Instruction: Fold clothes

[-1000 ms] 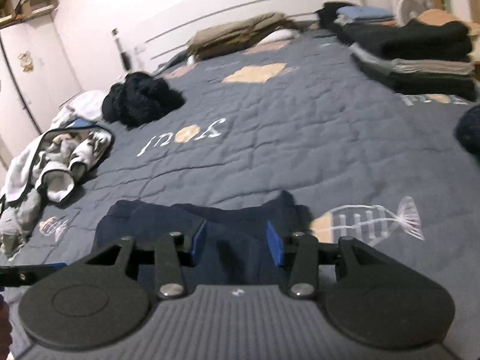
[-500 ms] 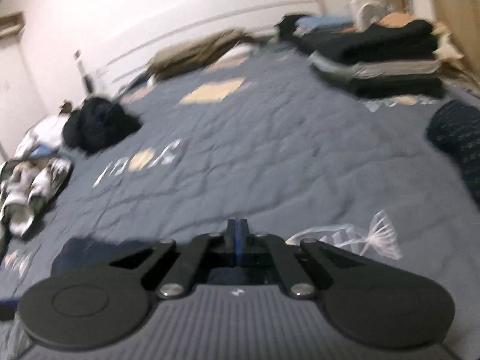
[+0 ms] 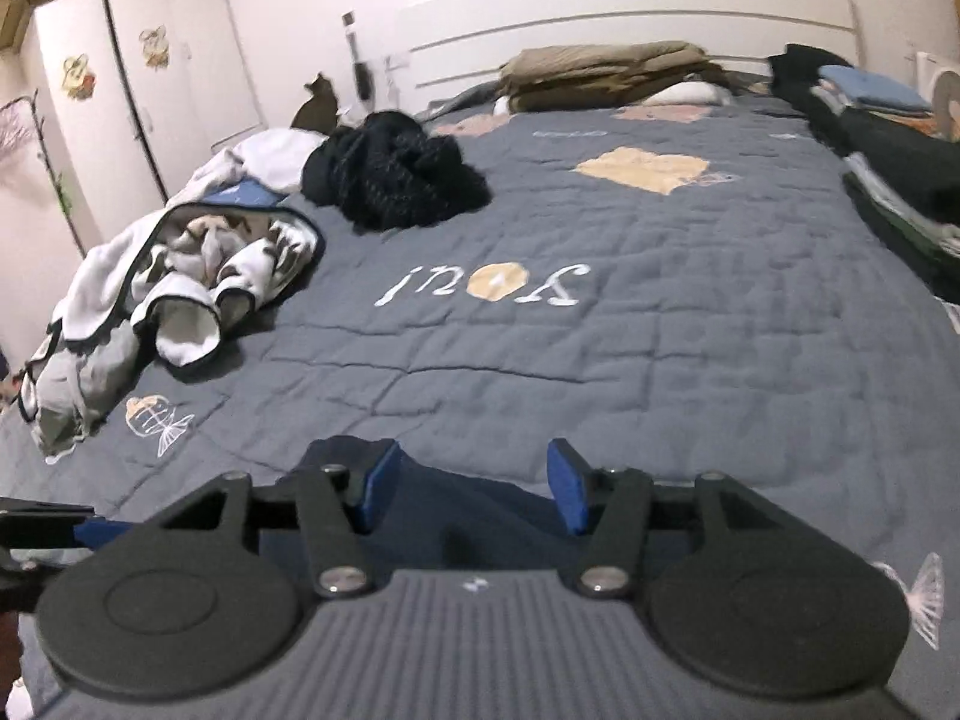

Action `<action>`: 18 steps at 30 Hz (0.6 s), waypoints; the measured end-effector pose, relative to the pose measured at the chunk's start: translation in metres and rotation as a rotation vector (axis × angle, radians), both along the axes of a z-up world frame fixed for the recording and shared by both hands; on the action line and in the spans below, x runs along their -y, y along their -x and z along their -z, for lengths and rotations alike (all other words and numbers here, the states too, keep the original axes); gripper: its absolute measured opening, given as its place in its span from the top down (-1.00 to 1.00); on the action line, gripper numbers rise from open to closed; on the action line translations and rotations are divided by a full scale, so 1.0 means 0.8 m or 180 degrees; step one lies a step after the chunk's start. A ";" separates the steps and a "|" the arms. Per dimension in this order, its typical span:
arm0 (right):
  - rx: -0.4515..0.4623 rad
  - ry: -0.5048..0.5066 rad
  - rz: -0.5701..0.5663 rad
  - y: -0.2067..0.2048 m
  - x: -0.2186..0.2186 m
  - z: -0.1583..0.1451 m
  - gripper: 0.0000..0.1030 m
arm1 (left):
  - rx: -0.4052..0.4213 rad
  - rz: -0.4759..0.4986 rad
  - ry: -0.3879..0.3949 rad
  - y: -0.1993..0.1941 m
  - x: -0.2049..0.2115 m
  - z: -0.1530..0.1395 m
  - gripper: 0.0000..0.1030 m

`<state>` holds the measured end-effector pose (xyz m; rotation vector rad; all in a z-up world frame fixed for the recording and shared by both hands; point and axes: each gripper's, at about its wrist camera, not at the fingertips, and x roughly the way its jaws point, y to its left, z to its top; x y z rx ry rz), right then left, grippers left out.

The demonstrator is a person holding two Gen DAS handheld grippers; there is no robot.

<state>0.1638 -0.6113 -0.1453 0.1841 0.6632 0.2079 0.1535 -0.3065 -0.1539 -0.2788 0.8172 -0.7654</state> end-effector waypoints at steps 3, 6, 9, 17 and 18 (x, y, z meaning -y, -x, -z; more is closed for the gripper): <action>-0.0033 -0.0021 -0.0185 -0.013 -0.013 0.009 -0.04 | -0.0011 -0.0004 -0.0008 -0.002 -0.001 0.002 -0.48; 0.0021 0.0088 -0.0193 -0.017 -0.025 0.022 -0.06 | -0.0041 -0.0037 -0.0006 -0.005 -0.002 0.003 -0.49; -0.0039 0.0148 -0.0198 -0.024 -0.033 0.033 -0.10 | -0.0071 -0.0070 0.0005 -0.007 -0.004 0.003 -0.49; -0.0093 0.0020 -0.0062 -0.036 -0.041 0.051 0.24 | -0.0050 -0.0023 -0.0021 -0.003 0.002 0.003 -0.50; -0.0182 -0.0073 -0.0051 -0.039 -0.039 0.055 0.56 | -0.0050 -0.0025 -0.0024 -0.003 0.002 0.004 -0.50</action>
